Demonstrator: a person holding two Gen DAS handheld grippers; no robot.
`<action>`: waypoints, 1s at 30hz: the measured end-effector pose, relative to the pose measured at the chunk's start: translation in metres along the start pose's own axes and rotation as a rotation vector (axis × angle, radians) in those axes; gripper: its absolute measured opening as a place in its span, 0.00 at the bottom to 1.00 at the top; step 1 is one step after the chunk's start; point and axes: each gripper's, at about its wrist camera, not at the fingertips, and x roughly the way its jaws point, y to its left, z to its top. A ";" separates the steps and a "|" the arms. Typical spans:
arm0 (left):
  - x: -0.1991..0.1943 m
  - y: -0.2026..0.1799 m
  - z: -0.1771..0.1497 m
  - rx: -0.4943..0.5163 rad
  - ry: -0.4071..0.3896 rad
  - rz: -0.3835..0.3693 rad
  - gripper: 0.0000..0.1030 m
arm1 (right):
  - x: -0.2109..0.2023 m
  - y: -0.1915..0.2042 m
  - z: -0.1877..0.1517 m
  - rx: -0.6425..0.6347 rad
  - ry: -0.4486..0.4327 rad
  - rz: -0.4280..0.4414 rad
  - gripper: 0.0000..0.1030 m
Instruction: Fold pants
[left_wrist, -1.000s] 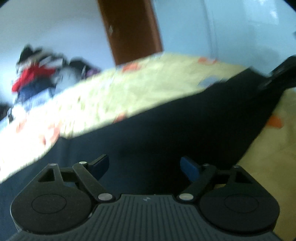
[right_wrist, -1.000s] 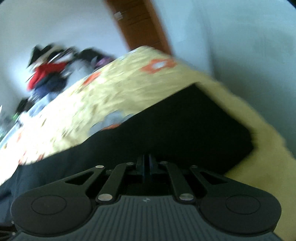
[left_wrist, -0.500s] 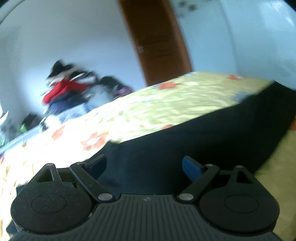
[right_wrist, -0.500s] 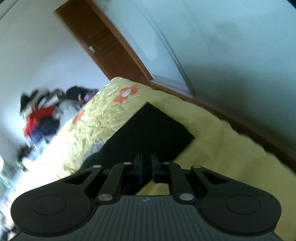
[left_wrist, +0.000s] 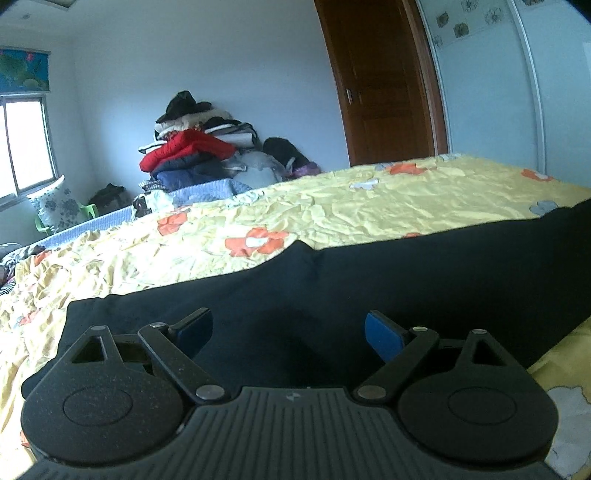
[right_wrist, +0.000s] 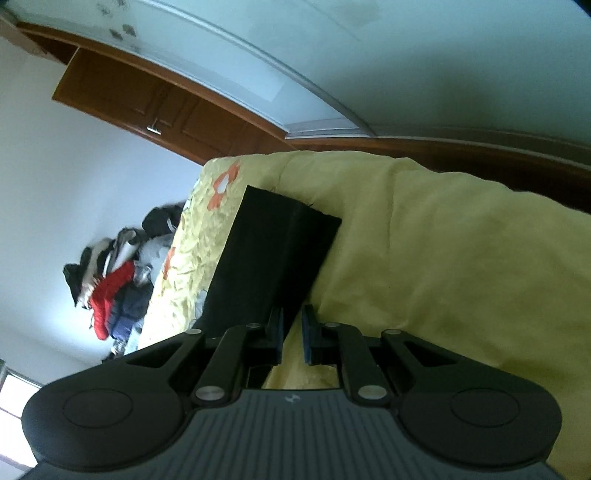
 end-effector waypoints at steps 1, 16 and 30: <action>0.001 0.000 0.000 -0.003 -0.003 -0.002 0.92 | 0.001 -0.001 0.000 0.004 -0.005 0.003 0.10; 0.009 0.007 -0.002 -0.055 0.037 -0.021 0.96 | -0.007 0.020 -0.006 -0.175 0.013 0.110 0.93; 0.013 0.003 -0.003 -0.036 0.075 -0.020 0.98 | 0.029 0.039 -0.003 -0.338 -0.083 0.098 0.95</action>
